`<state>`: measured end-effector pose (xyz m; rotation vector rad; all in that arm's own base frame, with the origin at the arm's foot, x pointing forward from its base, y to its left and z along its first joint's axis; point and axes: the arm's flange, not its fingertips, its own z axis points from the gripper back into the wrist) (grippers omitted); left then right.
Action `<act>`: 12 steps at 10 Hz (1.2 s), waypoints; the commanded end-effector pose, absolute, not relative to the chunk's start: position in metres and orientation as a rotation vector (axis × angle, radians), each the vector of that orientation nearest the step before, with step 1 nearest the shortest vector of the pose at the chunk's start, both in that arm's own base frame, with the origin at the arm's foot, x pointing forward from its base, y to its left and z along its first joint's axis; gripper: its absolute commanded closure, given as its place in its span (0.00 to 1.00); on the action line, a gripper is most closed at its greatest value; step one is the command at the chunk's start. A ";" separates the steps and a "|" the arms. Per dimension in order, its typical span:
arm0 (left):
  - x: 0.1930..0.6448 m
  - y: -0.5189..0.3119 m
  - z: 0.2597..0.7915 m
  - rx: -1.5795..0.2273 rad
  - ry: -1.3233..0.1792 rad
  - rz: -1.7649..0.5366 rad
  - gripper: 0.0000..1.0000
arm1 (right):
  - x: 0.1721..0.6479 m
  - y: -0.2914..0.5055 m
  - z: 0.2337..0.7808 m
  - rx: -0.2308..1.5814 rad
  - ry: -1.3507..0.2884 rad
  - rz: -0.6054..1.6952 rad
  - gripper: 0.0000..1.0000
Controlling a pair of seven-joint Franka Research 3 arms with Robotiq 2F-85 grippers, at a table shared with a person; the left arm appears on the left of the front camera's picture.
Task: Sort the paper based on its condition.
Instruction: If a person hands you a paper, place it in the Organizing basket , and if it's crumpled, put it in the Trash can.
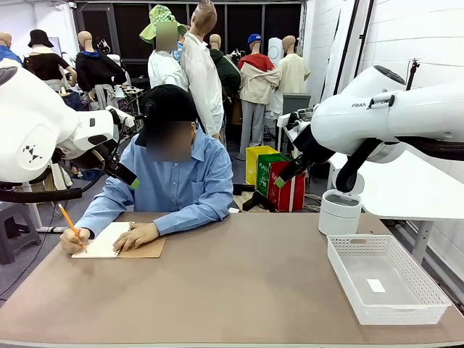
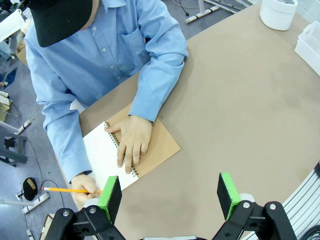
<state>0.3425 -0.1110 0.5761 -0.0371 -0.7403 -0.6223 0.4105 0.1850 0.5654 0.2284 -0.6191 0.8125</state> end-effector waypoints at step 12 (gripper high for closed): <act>0.342 -0.110 0.577 -0.037 -0.742 -0.621 0.00 | 0.411 0.186 0.564 0.222 -0.614 0.810 0.00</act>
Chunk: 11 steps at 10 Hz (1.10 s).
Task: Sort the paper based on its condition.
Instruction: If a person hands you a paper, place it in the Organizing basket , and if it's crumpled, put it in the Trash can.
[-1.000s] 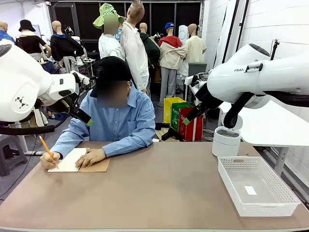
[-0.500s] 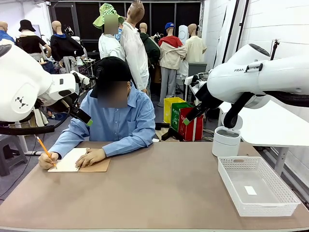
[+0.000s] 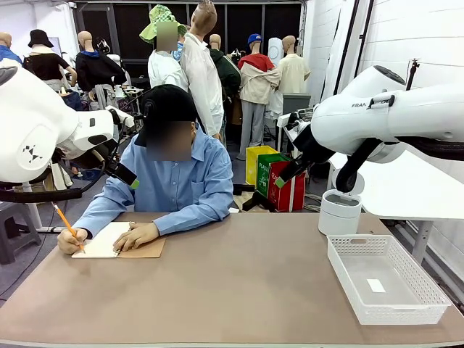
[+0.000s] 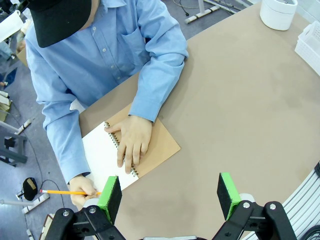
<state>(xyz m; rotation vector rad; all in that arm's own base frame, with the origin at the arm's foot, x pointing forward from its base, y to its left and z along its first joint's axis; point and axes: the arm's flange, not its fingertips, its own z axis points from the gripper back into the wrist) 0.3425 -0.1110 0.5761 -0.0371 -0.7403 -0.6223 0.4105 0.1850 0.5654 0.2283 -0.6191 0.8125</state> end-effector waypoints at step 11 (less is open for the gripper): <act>0.342 -0.110 0.577 -0.037 -0.742 -0.621 0.00 | 0.411 0.186 0.564 0.222 -0.614 0.810 0.00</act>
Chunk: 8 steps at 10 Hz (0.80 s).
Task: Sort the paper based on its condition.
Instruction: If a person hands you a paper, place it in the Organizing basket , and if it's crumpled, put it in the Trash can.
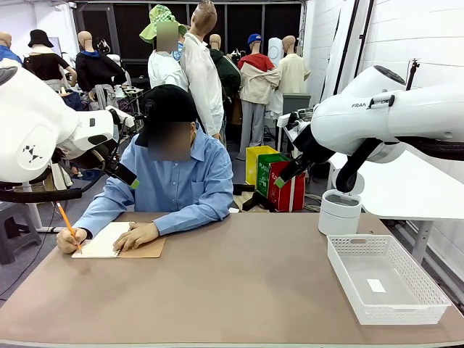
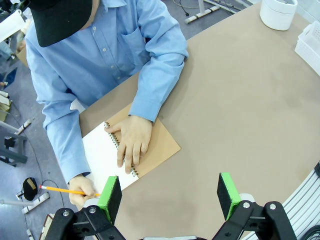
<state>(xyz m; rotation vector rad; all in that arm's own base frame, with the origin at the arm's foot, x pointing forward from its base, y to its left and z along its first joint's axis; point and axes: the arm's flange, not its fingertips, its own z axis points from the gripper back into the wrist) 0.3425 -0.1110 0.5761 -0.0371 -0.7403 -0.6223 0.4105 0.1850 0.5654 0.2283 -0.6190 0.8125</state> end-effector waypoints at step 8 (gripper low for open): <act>0.342 -0.110 0.577 -0.037 -0.742 -0.621 0.00 | 0.411 0.186 0.564 0.222 -0.614 0.810 0.00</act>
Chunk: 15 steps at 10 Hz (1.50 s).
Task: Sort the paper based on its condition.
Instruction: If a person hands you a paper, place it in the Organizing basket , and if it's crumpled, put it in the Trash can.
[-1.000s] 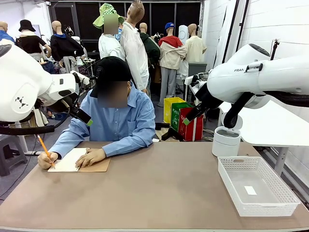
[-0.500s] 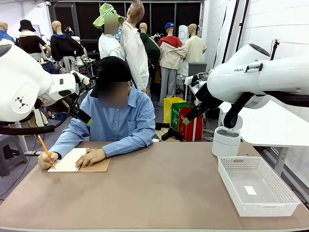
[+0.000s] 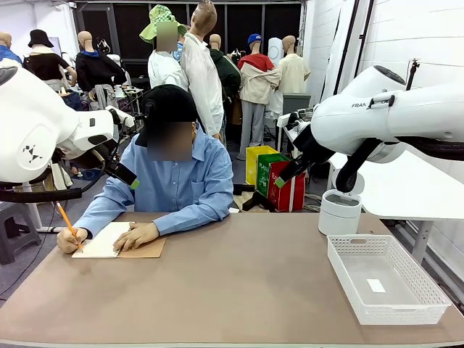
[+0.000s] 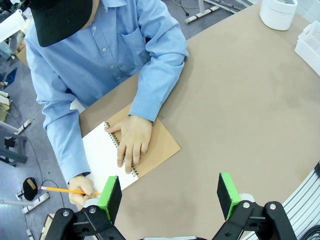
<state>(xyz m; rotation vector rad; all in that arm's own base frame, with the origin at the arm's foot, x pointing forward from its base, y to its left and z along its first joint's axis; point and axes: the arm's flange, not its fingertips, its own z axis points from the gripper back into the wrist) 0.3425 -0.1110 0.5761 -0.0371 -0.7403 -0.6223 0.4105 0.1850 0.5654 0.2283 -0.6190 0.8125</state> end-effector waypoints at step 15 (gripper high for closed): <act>0.342 -0.110 0.577 -0.037 -0.742 -0.621 0.00 | 0.411 0.186 0.564 0.222 -0.614 0.810 0.00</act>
